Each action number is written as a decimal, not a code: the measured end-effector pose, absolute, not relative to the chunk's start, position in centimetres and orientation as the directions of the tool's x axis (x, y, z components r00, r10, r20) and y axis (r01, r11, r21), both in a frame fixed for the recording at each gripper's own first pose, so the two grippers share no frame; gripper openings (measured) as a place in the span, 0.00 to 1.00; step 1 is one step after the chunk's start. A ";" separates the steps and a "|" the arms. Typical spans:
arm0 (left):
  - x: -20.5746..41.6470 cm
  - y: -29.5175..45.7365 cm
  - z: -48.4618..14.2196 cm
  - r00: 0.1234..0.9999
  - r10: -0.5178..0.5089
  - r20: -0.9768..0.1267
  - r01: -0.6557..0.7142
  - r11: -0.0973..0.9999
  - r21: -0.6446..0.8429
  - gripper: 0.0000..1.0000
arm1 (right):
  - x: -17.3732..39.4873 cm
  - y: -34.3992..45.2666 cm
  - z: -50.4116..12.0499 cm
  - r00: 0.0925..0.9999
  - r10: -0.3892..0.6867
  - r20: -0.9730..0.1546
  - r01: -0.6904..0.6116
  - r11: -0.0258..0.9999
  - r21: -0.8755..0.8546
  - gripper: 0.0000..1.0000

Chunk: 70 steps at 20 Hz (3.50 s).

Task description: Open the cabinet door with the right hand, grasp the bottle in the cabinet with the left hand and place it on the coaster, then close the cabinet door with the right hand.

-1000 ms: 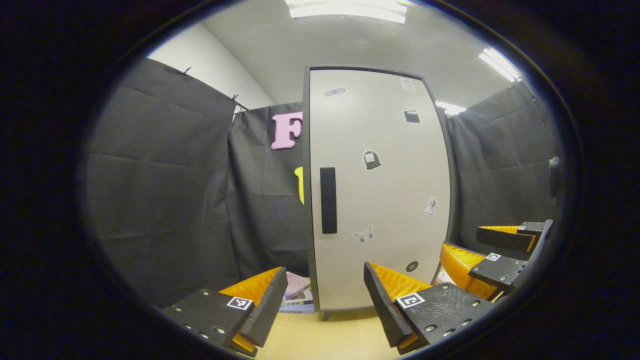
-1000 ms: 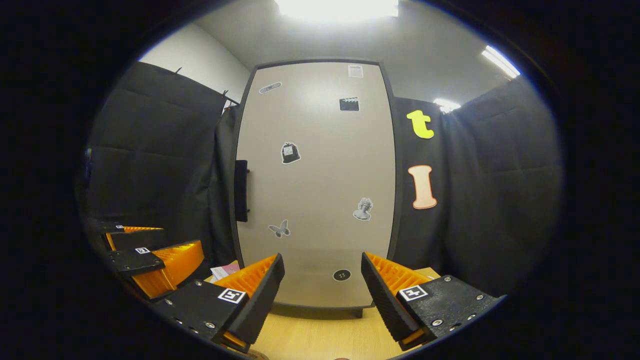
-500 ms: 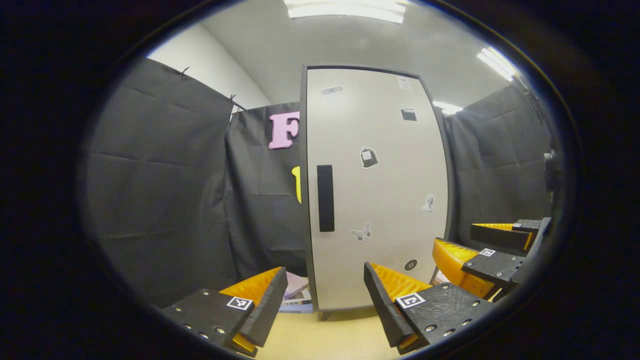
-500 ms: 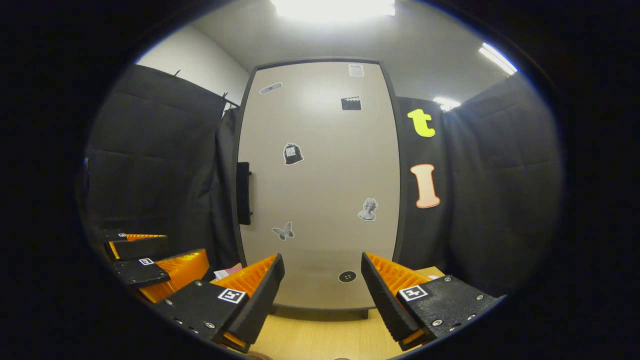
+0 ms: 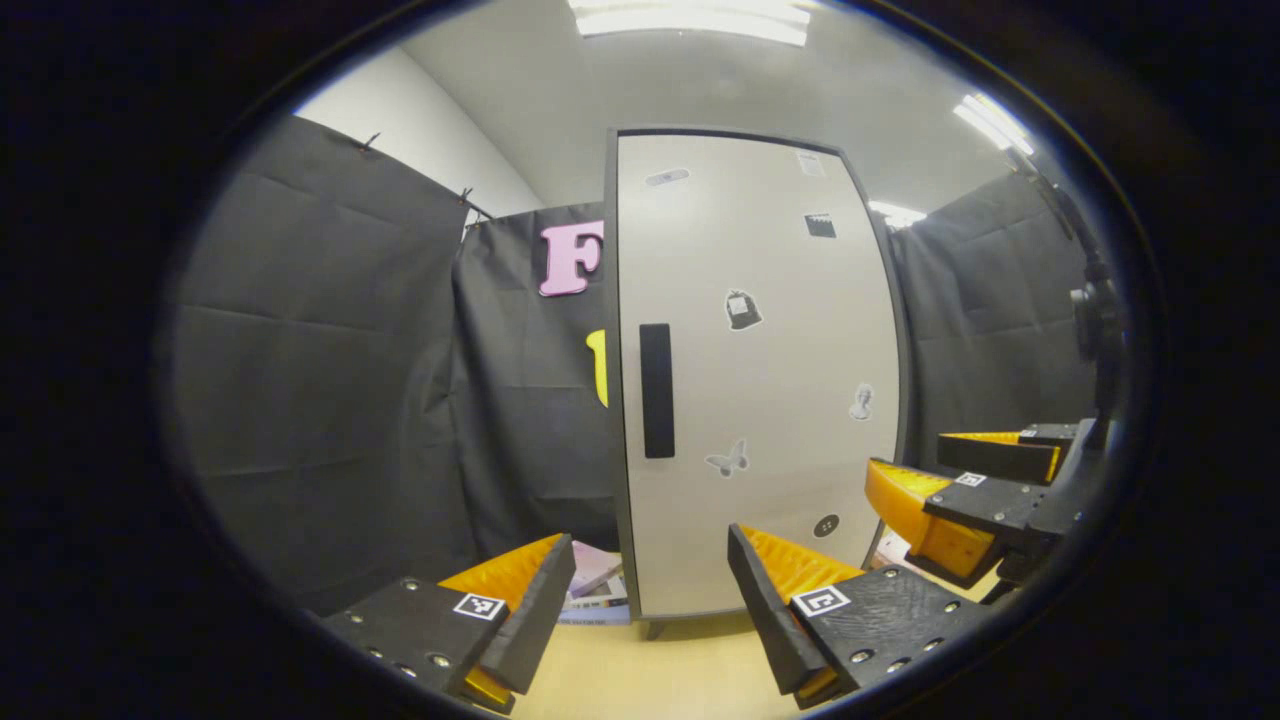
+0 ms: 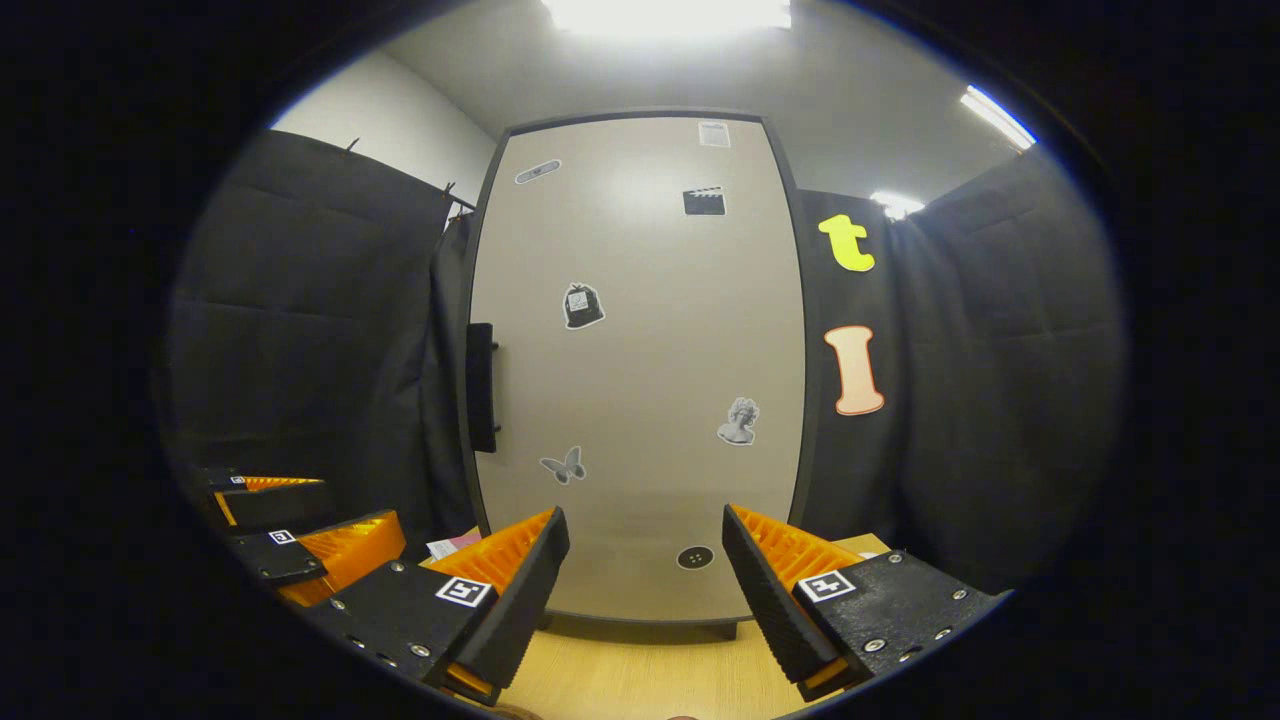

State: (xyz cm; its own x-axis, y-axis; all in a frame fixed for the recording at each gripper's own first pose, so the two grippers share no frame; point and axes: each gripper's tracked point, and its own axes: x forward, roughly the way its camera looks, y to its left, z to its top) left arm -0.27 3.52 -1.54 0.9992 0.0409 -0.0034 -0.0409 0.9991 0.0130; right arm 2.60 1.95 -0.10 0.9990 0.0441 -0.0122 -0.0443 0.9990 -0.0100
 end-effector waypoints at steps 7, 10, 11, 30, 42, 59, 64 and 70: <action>-2.3 4.9 -2.4 0.999 0.050 -0.006 -0.050 0.998 0.036 0.88 | 4.9 3.8 2.5 0.996 0.075 0.039 -0.074 0.997 -0.029 0.95; -4.1 5.5 -2.9 0.999 0.051 -0.005 -0.051 0.998 0.047 0.88 | 6.6 5.6 3.7 0.993 0.103 0.054 -0.102 0.994 -0.026 0.95; -4.7 5.6 -3.0 0.999 0.051 -0.005 -0.050 0.998 0.048 0.88 | 7.1 6.3 4.1 0.992 0.111 0.057 -0.110 0.994 -0.024 0.95; -11.3 6.3 -6.6 0.999 0.034 -0.031 -0.033 0.999 0.032 0.88 | 17.4 18.5 4.2 0.992 0.124 0.029 -0.122 0.991 -0.060 0.77; -12.0 9.5 -7.7 0.996 0.087 -0.032 -0.088 0.996 -0.021 0.88 | 18.4 19.0 2.4 0.977 0.186 -0.108 -0.195 0.978 -0.077 0.23; -11.5 7.1 -8.3 0.996 0.088 -0.031 -0.088 0.996 0.005 0.88 | 14.2 19.3 2.9 0.900 0.417 -0.128 -0.429 0.898 -0.097 0.18; -11.3 6.9 -8.6 0.993 0.111 -0.040 -0.110 0.994 0.016 0.88 | 13.1 18.9 2.9 0.859 0.494 -0.134 -0.506 0.858 -0.084 0.18; -10.3 6.2 -8.2 0.992 0.124 -0.035 -0.124 0.992 0.003 0.88 | 12.2 18.5 3.1 0.803 0.577 -0.145 -0.591 0.804 -0.071 0.18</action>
State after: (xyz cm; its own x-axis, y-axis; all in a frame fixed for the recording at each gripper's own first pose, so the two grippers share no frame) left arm -10.34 6.16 -8.19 0.9917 0.1239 -0.0348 -0.1239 0.9923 0.0027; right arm 12.15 18.45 3.06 0.8035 0.5775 -0.1449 -0.5906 0.8039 -0.0710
